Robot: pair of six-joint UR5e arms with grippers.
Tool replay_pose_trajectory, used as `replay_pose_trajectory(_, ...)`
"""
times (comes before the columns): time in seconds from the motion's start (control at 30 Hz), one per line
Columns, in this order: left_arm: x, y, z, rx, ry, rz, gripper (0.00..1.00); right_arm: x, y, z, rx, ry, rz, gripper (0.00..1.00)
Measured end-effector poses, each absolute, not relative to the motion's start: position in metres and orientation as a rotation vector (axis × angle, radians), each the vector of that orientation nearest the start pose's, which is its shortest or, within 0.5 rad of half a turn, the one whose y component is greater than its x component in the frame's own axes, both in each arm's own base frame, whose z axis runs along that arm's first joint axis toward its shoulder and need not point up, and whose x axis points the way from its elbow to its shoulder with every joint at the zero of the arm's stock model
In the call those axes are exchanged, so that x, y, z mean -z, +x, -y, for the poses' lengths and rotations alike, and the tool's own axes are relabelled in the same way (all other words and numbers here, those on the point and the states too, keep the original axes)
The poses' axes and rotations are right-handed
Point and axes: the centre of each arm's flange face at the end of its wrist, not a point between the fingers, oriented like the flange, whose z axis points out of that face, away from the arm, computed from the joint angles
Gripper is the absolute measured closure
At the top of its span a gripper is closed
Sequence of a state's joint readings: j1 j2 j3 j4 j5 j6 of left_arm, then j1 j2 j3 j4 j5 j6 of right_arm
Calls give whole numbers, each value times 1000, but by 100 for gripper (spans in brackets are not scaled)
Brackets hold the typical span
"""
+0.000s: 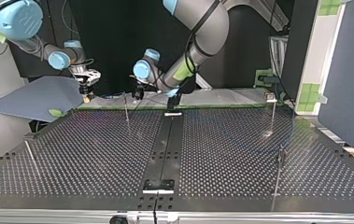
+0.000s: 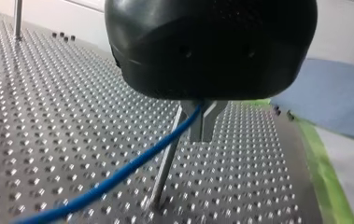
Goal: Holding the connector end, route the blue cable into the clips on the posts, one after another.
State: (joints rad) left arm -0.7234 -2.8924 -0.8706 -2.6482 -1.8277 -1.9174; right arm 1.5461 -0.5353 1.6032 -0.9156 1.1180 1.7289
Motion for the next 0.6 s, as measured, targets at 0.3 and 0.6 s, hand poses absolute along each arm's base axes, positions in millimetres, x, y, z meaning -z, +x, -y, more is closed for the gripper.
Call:
replay_pose_trajectory(0.3, 54, 559, 621, 572, 93, -1688, 100, 78, 165, 646, -1555, 1569, 1258, 100)
replay_pose_trajectory(0.6, 55, 570, 613, 559, 62, -1698, 100, 66, 169, 664, -1561, 1546, 1235, 100)
